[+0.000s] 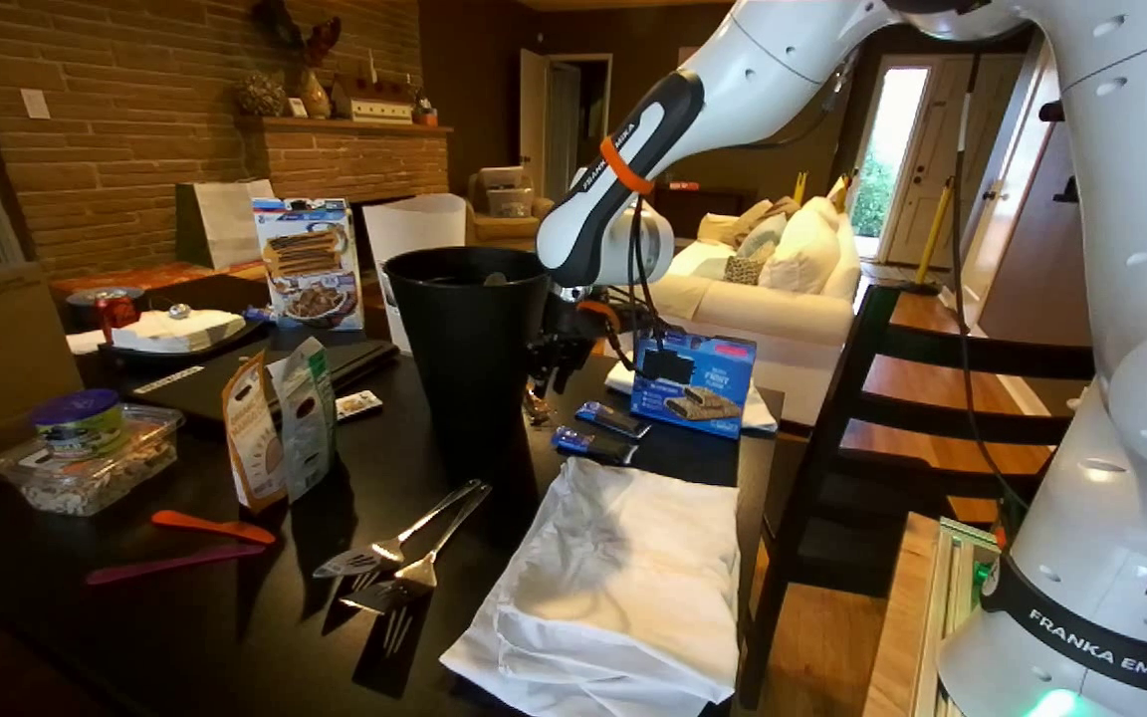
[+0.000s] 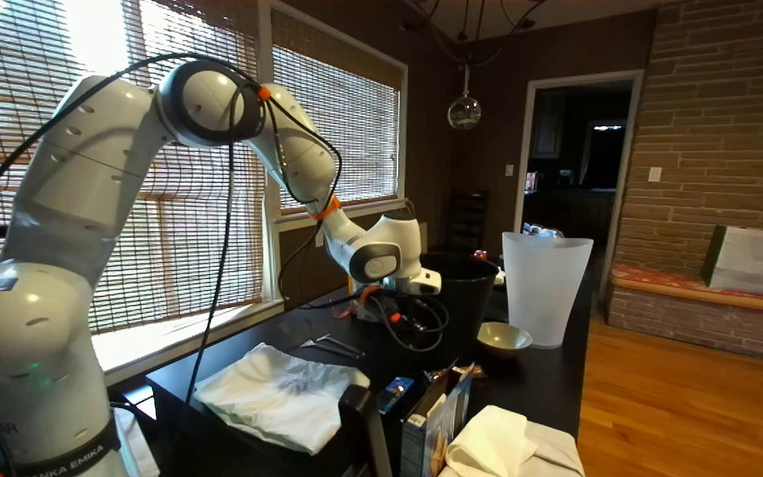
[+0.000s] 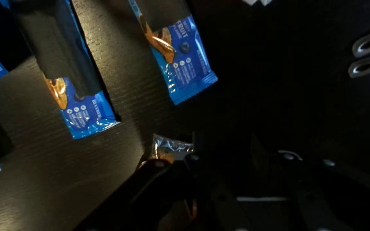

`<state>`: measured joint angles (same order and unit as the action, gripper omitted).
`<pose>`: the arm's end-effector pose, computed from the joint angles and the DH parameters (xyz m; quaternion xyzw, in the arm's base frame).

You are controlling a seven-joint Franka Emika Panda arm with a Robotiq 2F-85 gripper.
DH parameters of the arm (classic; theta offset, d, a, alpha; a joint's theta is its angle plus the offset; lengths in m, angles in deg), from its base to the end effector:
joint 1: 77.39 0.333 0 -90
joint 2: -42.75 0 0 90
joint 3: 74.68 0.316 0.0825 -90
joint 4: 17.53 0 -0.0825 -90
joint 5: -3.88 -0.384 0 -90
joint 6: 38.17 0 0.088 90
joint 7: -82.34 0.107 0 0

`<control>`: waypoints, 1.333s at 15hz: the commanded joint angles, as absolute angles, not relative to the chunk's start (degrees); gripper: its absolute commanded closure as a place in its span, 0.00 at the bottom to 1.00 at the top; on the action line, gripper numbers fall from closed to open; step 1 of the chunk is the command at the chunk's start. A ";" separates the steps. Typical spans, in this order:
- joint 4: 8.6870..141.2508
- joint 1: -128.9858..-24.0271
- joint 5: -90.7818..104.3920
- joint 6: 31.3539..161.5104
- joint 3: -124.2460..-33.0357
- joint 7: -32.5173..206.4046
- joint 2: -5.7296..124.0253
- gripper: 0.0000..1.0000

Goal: Put the left packet in the blue box

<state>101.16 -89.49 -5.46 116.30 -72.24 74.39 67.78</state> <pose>0.5986 -0.1080 0.2348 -0.9905 0.0875 -0.0996 0.0357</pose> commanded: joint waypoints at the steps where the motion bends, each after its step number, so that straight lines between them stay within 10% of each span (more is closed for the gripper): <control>1: 103.03 -90.68 -5.66 118.33 -70.48 65.89 68.96 0.26; 5: 103.36 -91.09 -4.43 121.76 -69.56 59.54 71.57 0.01; 12: 102.76 -91.99 -1.24 124.30 -69.91 57.13 75.51 0.00; 14: 102.50 -92.39 -0.34 125.31 -69.87 57.11 76.02 0.26; 20: 102.14 -93.82 1.01 128.31 -69.20 57.20 76.78 0.47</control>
<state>102.65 -92.17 -0.53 126.36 -70.39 57.71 75.90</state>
